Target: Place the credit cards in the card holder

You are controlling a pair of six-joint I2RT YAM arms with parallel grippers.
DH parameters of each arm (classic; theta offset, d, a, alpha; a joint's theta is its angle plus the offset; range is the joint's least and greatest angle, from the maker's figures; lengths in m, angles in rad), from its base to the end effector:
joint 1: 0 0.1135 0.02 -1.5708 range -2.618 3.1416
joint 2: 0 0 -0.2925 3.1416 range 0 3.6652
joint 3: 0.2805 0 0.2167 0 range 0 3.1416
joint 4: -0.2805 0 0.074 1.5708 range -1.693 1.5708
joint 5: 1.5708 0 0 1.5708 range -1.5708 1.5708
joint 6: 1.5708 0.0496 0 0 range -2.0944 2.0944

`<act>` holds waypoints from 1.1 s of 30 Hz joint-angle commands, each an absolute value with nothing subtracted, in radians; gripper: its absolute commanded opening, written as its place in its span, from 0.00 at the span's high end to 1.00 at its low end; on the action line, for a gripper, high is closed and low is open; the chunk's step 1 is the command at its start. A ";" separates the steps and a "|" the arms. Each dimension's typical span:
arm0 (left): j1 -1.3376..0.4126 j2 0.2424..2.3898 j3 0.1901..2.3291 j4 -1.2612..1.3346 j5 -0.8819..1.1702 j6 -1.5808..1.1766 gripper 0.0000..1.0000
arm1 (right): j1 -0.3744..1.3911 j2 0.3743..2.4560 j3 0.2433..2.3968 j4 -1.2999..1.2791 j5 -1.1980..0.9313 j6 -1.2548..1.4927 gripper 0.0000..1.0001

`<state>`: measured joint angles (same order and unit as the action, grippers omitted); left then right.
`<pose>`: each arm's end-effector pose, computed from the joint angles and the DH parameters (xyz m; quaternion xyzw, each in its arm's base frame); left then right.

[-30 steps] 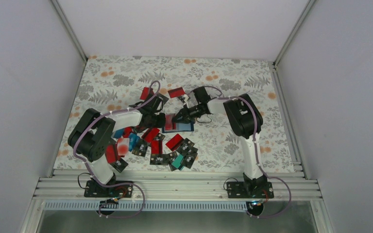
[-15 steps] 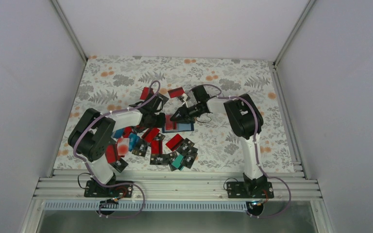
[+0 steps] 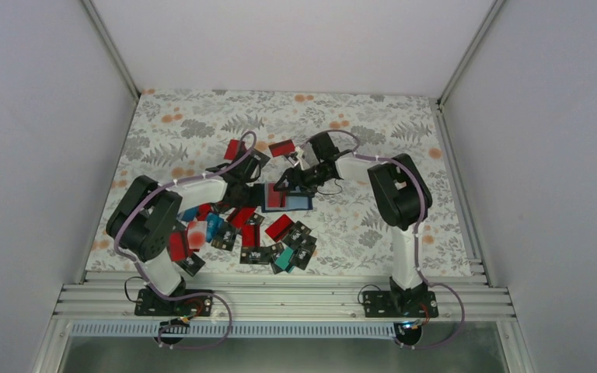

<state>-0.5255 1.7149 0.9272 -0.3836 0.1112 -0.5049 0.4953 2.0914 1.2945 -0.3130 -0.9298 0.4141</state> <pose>0.2562 -0.1549 0.1841 0.0211 0.9784 -0.1450 0.1456 0.3331 0.2251 0.1674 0.1376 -0.8654 -0.4818 0.0083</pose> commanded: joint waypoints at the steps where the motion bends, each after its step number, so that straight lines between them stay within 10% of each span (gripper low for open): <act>1: -0.526 1.655 0.923 -0.445 0.071 -0.498 0.83 | 0.497 2.021 1.277 -0.371 -0.847 0.384 0.21; 15: -0.576 1.439 0.913 -0.544 0.023 -0.485 0.73 | 0.500 1.718 1.083 -0.431 -0.616 0.401 0.17; 33: -1.096 1.486 0.805 -0.435 0.003 -0.598 0.60 | 0.568 1.337 0.619 -0.387 -0.506 0.512 0.24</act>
<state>-1.0363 1.4250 0.8143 -0.5034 0.0147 -0.5507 0.5434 1.3773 0.6643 -0.4091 -0.5438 0.4801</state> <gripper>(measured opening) 0.395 0.768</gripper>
